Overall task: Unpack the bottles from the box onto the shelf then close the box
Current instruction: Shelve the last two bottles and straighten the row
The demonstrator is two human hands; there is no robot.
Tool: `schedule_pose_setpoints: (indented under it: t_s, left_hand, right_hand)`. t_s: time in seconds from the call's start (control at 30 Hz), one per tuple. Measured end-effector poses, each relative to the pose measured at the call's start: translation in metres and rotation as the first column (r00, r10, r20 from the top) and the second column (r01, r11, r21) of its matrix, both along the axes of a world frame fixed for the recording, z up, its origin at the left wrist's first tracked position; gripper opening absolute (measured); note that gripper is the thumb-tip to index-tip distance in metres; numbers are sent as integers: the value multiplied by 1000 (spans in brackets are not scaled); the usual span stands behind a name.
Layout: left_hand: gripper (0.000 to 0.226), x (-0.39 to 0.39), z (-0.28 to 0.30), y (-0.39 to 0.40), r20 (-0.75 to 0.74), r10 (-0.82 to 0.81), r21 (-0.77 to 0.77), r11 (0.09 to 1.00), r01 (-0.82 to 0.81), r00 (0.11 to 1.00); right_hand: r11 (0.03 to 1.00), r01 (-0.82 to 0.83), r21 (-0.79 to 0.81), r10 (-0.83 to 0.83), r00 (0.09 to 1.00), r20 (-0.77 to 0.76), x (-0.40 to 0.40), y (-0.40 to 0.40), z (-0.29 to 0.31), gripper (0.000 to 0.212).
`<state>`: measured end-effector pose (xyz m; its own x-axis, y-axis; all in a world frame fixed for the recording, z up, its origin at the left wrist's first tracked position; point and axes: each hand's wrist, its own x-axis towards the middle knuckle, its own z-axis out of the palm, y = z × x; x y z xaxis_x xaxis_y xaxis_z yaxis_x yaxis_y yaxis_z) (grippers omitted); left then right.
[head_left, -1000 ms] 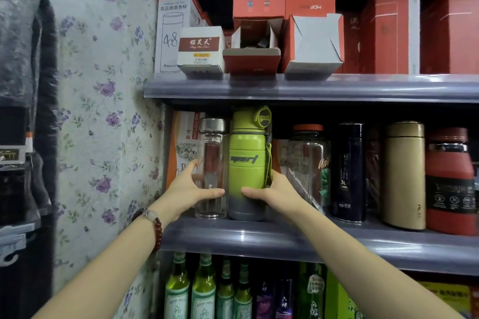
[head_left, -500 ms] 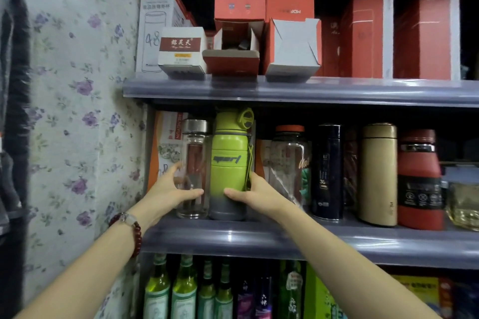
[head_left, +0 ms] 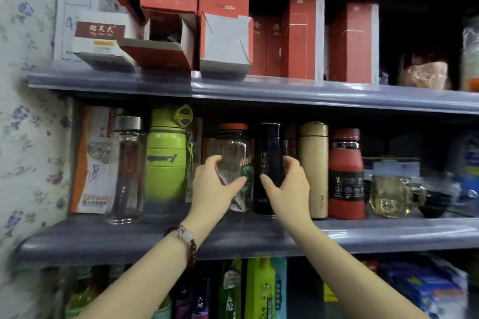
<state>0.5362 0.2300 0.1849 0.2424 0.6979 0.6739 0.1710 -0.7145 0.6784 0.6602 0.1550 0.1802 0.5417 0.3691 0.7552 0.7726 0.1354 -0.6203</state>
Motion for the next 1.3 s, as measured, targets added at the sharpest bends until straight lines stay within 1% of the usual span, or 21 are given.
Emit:
schedule_pose_setpoints:
  t_s: [0.07, 0.13, 0.23, 0.33, 0.4, 0.5, 0.53, 0.57, 0.6, 0.63, 0.73, 0.77, 0.8, 0.83, 0.9, 0.97, 1.03, 1.13, 1.23, 1.3]
  left_hand:
    - [90, 18, 0, 15, 9, 34, -106, 994, -33, 999]
    - [108, 31, 0, 33, 31, 8, -208, 978, -1, 999]
    - [121, 41, 0, 48, 61, -49, -314, 947, 66, 997]
    - [124, 45, -4, 56, 62, -37, -306, 951, 54, 997]
    - [119, 44, -6, 58, 70, -56, -296, 952, 74, 996]
    - [105, 37, -4, 59, 74, -141, -312, 937, 157, 987]
    - [104, 33, -3, 60, 75, -176, -316, 929, 191, 981]
    - [110, 28, -2, 60, 84, -216, -323, 918, 231, 973]
    - [119, 24, -1, 61, 100, -255, -346, 897, 274, 962]
    - [123, 20, 0, 61, 126, -292, -380, 868, 318, 948]
    - [113, 14, 2, 60, 208, -389, -457, 773, 441, 897]
    - [112, 15, 1, 60, 218, -400, -467, 758, 455, 890]
    - [114, 16, 0, 58, 206, -398, -469, 761, 448, 894]
    - [119, 17, -2, 56, 166, -376, -458, 789, 409, 912]
    - [140, 21, -6, 53, 55, -304, -412, 861, 299, 951]
    - [147, 23, -8, 55, 17, -246, -385, 893, 234, 969]
    - [144, 20, -8, 56, 14, -241, -388, 893, 228, 970]
    - [136, 8, -4, 56, 44, -327, -434, 845, 313, 944]
    - [113, 1, -1, 48, 59, -398, -473, 796, 377, 915]
    - [105, -2, 1, 43, 53, -427, -482, 781, 397, 903]
  right_hand:
    - [991, -41, -129, 33, 997, -64, 11, 4, -2, 80]
    - [968, -62, -243, 36, 993, -110, 16, 12, -3, 94]
    - [939, -94, -330, 20, 975, -221, 21, 25, 0, 102]
    - [943, -77, -324, -15, 963, -270, 25, 33, 2, 93]
    - [953, -72, -296, -14, 960, -281, 29, 33, 2, 83]
    - [951, -115, -286, 28, 956, -292, 37, 29, 2, 70]
    - [948, -140, -285, 52, 953, -298, 39, 26, 2, 68]
    - [944, -170, -281, 81, 950, -301, 41, 23, 2, 66]
    - [940, -200, -277, 114, 948, -297, 42, 19, 3, 63]
    - [934, -228, -276, 144, 945, -294, 43, 16, 4, 62]
    - [914, -274, -298, 194, 943, -270, 46, 9, 4, 58]
    - [909, -283, -305, 202, 941, -271, 47, 9, 3, 57]
    - [906, -292, -307, 211, 939, -273, 47, 8, 3, 58]
    - [901, -306, -308, 223, 934, -279, 47, 7, 3, 61]
    - [895, -317, -313, 233, 932, -277, 46, 7, 1, 70]
    - [899, -304, -316, 226, 939, -261, 46, 5, 2, 73]
    - [893, -322, -313, 241, 932, -272, 49, 5, 1, 69]
    - [864, -381, -330, 293, 912, -286, 53, 3, 0, 58]
    - [854, -395, -338, 310, 909, -278, 55, 3, 0, 59]
    - [862, -379, -338, 298, 916, -266, 54, 4, -1, 62]
